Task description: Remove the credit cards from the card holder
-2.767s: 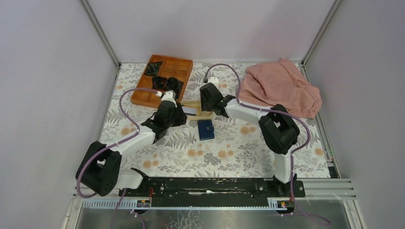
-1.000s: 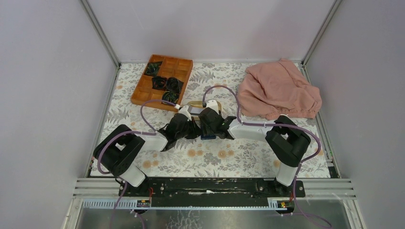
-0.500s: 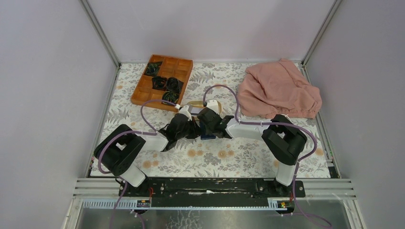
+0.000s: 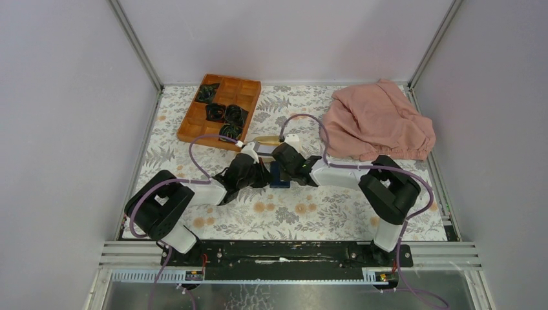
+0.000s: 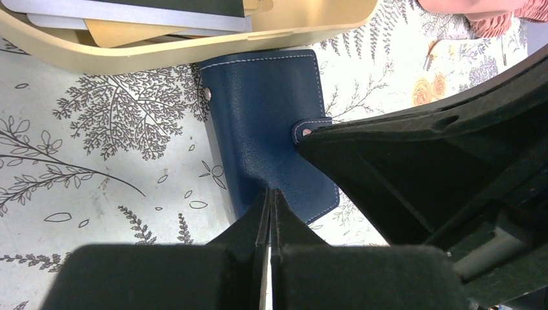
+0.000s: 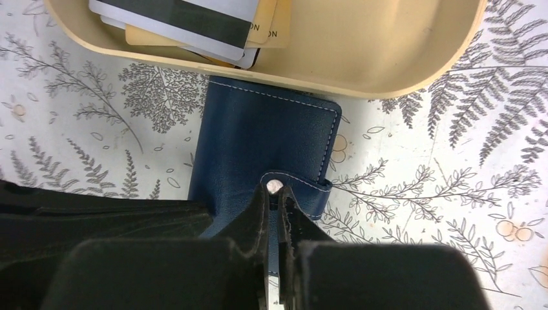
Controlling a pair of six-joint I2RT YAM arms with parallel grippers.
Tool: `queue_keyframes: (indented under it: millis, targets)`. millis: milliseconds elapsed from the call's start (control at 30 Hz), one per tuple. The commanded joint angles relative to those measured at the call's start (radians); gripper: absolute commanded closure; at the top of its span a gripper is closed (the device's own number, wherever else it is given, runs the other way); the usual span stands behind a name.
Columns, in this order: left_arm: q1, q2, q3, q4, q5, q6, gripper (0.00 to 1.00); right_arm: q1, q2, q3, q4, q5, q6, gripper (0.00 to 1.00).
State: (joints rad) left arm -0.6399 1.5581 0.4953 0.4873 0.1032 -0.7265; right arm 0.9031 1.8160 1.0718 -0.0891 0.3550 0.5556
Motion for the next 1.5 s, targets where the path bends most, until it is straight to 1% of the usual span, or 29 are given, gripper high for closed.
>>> queue_keyframes:
  millis: [0, 100, 167, 367, 467, 567, 600, 633, 700, 733, 767, 800, 867, 1033, 1167, 1300, 1400, 1467]
  targets:
    - [-0.007, -0.014, -0.003, 0.000, -0.013, 0.010, 1.00, -0.043, -0.073, -0.092, 0.096, -0.181, 0.060, 1.00]
    - [-0.007, -0.011, -0.002, 0.002, -0.012, 0.010, 1.00, -0.101, -0.136, -0.188, 0.231, -0.354, 0.106, 1.00]
    - [-0.007, -0.002, 0.002, 0.006, -0.006, 0.011, 1.00, -0.139, -0.171, -0.254, 0.308, -0.436, 0.136, 1.00]
    - [-0.007, 0.026, 0.000, 0.032, 0.014, -0.006, 1.00, -0.186, -0.246, -0.345, 0.442, -0.585, 0.179, 1.00]
    - [-0.007, 0.026, 0.000, 0.037, 0.023, -0.018, 1.00, -0.196, -0.289, -0.385, 0.500, -0.620, 0.197, 1.00]
    - [-0.007, -0.010, -0.018, 0.050, 0.030, -0.025, 1.00, -0.197, -0.354, -0.399, 0.473, -0.602, 0.175, 1.00]
    - [-0.007, -0.034, -0.026, 0.045, 0.024, -0.030, 0.97, -0.196, -0.375, -0.401, 0.459, -0.597, 0.168, 1.00]
    - [-0.008, -0.059, -0.035, 0.038, 0.012, -0.036, 0.81, -0.196, -0.396, -0.401, 0.439, -0.595, 0.158, 1.00]
    - [-0.008, -0.110, -0.051, 0.023, -0.020, -0.041, 0.45, -0.196, -0.433, -0.395, 0.411, -0.600, 0.136, 1.00]
    - [-0.007, -0.139, -0.060, 0.015, -0.038, -0.043, 0.30, -0.196, -0.445, -0.389, 0.392, -0.612, 0.123, 1.00]
    - [-0.007, -0.158, -0.064, 0.006, -0.045, -0.038, 0.19, -0.196, -0.453, -0.370, 0.366, -0.620, 0.112, 1.00]
    - [-0.007, -0.171, -0.061, -0.008, -0.050, -0.033, 0.12, -0.196, -0.460, -0.356, 0.337, -0.622, 0.100, 1.00]
    - [-0.007, -0.193, -0.057, -0.029, -0.051, -0.029, 0.01, -0.196, -0.469, -0.345, 0.311, -0.617, 0.081, 1.00]
    - [-0.008, -0.259, -0.069, -0.051, -0.059, -0.015, 0.00, -0.196, -0.464, -0.351, 0.289, -0.597, 0.076, 1.00]
    - [-0.010, -0.307, -0.059, -0.098, -0.069, 0.018, 0.00, -0.196, -0.497, -0.356, 0.298, -0.600, 0.086, 1.00]
    - [-0.010, -0.306, -0.035, -0.141, -0.076, 0.029, 0.00, -0.196, -0.527, -0.314, 0.262, -0.617, 0.077, 1.00]
    - [-0.010, -0.300, -0.035, -0.139, -0.070, 0.019, 0.03, -0.196, -0.532, -0.280, 0.246, -0.635, 0.074, 1.00]
    - [-0.011, -0.317, -0.052, -0.132, -0.077, 0.009, 0.02, -0.196, -0.527, -0.276, 0.246, -0.635, 0.075, 1.00]
